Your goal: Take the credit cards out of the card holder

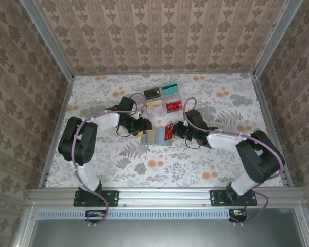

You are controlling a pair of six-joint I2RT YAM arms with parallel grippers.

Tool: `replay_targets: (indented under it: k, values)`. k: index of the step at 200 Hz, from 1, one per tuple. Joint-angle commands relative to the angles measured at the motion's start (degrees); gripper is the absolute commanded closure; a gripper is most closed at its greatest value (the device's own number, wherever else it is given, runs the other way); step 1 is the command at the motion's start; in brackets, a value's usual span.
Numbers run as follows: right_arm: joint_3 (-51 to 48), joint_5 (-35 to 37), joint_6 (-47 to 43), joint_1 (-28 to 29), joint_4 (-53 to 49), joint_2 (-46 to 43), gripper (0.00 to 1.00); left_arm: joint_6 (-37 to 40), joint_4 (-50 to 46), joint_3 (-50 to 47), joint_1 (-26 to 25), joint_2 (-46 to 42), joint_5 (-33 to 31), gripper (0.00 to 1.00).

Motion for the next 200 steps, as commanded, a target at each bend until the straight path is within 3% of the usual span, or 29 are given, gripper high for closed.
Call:
replay_targets:
  k: [1,17,44,62,81,130,172,200]
  values:
    - [-2.6,0.1,0.2,-0.5,8.3,-5.6,1.0,-3.6,6.0,-2.0,0.1,-6.8,0.0,0.37]
    - [-4.6,-0.6,1.6,-0.6,11.9,-9.5,1.0,-7.0,11.5,-4.6,0.0,-10.3,1.1,0.26]
    - [-5.4,-1.8,4.1,-0.9,15.0,-14.9,1.0,-12.9,21.6,-8.6,-0.8,-15.3,4.6,0.18]
    - [-5.5,-2.1,6.6,-1.1,17.7,-16.9,1.0,-15.8,26.0,-9.5,-0.8,-17.4,6.9,0.17]
    - [-4.7,-2.4,9.0,-1.2,20.1,-18.1,1.0,-19.3,30.3,-10.5,-4.1,-19.4,8.1,0.16]
    - [-3.8,-3.5,14.3,-1.2,26.8,-17.5,1.0,-20.4,34.5,-10.4,-8.5,-23.8,6.1,0.18]
    - [-4.6,-4.0,16.2,-1.1,29.5,-15.9,1.0,-26.4,40.3,-12.1,-10.0,-24.1,0.0,0.28]
    - [-5.4,-3.2,16.5,-1.2,30.2,-15.7,1.0,-31.6,48.6,-14.4,-10.3,-22.9,-0.8,0.48]
